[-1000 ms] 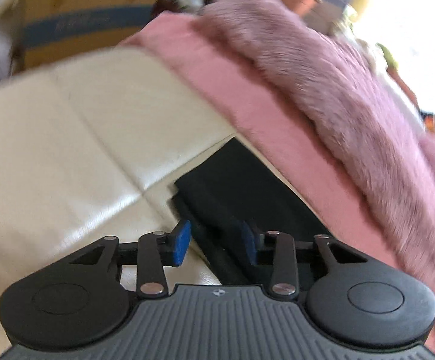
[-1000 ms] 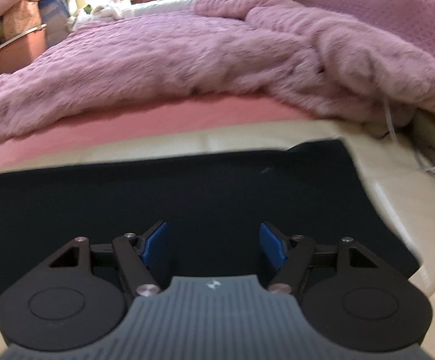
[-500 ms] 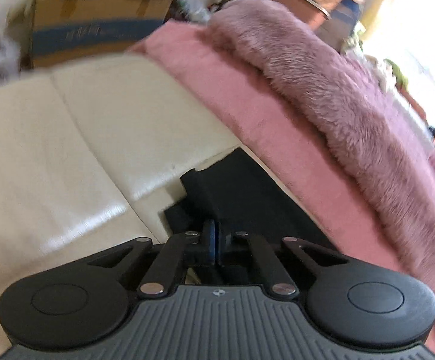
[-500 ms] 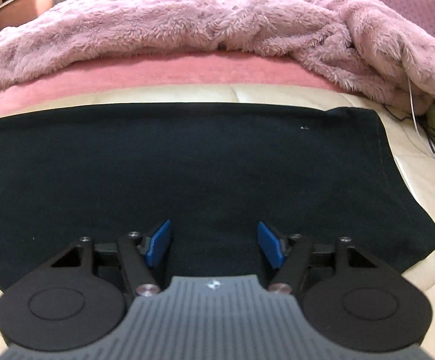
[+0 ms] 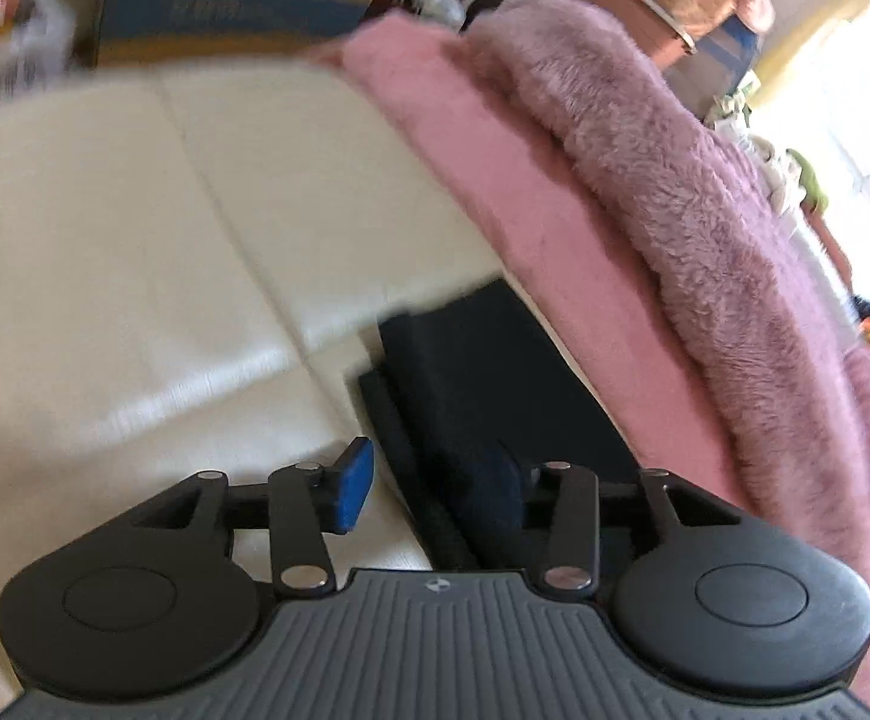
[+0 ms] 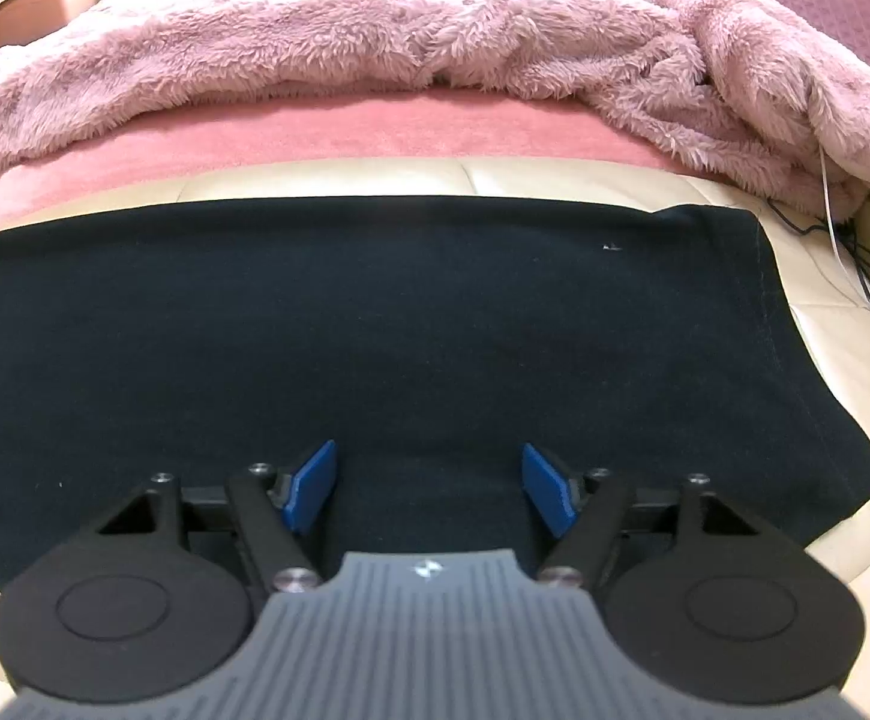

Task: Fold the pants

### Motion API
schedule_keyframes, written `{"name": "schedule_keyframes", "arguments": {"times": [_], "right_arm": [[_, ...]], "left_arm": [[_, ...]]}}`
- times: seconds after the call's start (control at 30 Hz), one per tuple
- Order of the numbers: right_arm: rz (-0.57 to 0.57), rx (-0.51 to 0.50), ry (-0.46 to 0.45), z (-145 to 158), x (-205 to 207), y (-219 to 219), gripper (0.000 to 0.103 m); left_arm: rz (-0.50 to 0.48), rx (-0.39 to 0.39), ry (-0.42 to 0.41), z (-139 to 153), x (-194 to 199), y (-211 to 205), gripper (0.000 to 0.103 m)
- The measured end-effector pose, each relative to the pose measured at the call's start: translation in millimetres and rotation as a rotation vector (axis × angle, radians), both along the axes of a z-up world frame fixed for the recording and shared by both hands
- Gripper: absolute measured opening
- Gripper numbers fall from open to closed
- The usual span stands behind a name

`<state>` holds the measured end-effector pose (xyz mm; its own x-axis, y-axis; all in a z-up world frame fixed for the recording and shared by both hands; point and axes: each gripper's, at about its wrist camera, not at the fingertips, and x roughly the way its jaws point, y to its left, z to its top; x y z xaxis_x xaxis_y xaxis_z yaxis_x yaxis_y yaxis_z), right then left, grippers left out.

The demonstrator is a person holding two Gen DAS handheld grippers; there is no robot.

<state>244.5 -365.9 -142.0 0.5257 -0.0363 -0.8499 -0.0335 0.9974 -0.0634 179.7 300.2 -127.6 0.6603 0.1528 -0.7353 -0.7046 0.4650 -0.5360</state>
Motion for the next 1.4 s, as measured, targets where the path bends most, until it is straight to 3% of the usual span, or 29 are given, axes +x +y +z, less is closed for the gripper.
{"name": "schedule_keyframes", "arguments": {"times": [0.27, 0.33, 0.4, 0.53, 0.67, 0.73, 0.93, 1.17, 1.27, 1.4], "right_arm": [[0.003, -0.005, 0.004, 0, 1, 1, 0.067], [0.002, -0.003, 0.005, 0, 1, 0, 0.067], [0.003, -0.006, 0.003, 0, 1, 1, 0.067], [0.002, -0.007, 0.003, 0, 1, 2, 0.067], [0.005, -0.009, 0.007, 0, 2, 2, 0.067], [0.007, -0.011, 0.012, 1, 2, 2, 0.065], [0.071, -0.007, 0.038, 2, -8, 11, 0.062], [0.167, 0.032, 0.064, 4, -43, 38, 0.061], [0.182, 0.054, 0.042, 10, -51, 42, 0.047], [0.185, 0.104, 0.015, 23, -59, 45, 0.046]], "left_arm": [[0.022, -0.024, -0.080, -14, 5, -4, 0.049], [0.032, -0.024, -0.095, -18, 3, 1, 0.043], [0.050, -0.029, -0.106, -23, -1, 5, 0.026], [0.070, -0.034, -0.121, -30, 2, 12, 0.017], [0.052, 0.017, -0.085, -22, 11, 8, 0.006], [0.046, 0.067, -0.045, -15, 12, 4, 0.005], [0.116, 0.120, 0.028, -5, -24, 12, 0.005], [0.122, 0.247, -0.009, 47, -71, 15, 0.005], [0.036, 0.357, -0.066, 85, -71, -13, 0.005], [-0.112, 0.496, -0.150, 129, -64, -75, 0.005]]}}
